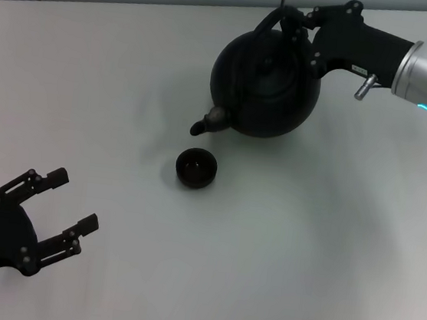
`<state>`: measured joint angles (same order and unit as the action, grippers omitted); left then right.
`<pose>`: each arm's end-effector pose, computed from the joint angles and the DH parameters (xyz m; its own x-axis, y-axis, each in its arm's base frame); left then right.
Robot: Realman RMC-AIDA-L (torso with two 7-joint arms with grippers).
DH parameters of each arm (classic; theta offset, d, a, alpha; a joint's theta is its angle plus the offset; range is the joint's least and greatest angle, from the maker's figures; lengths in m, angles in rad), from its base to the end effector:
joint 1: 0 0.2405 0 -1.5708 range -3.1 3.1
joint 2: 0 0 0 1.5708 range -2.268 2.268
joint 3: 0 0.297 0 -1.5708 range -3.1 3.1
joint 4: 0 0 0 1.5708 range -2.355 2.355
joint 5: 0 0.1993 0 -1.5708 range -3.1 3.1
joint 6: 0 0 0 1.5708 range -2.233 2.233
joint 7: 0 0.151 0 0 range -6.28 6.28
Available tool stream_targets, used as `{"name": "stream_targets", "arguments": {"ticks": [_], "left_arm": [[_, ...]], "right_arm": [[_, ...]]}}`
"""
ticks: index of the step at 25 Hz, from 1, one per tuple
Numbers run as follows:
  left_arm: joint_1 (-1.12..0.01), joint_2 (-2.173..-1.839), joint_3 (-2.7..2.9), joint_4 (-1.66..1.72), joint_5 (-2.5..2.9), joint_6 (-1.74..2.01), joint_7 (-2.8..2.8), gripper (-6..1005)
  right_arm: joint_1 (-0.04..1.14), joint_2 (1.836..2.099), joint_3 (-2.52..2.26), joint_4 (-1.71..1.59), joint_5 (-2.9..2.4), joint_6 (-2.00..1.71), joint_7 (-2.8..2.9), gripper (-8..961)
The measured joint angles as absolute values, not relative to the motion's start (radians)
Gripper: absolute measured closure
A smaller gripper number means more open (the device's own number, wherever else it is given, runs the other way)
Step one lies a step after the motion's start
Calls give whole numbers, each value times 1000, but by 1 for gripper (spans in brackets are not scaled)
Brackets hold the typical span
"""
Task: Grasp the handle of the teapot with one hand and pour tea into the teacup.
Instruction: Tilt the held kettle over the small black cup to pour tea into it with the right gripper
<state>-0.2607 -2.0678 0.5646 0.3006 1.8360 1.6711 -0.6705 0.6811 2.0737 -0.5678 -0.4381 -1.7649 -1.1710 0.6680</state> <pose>-0.3485 0.2291 -0.0462 0.7380 0.0796 0.6701 0.4158 -0.8357 -0.3587 0.2671 0.4236 -0.0222 0.9156 0.1554 -0.3708 -0.1557 -0.7133 -0.6833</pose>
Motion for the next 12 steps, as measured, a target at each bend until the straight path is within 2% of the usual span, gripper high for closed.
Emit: {"name": "stream_targets", "arguments": {"ticks": [12], "left_arm": [[-264,-2069,563,301,1836,1666,-670,197]], "right_arm": [[685,2076,-612,-479,-1766,-1164,525,876]]}}
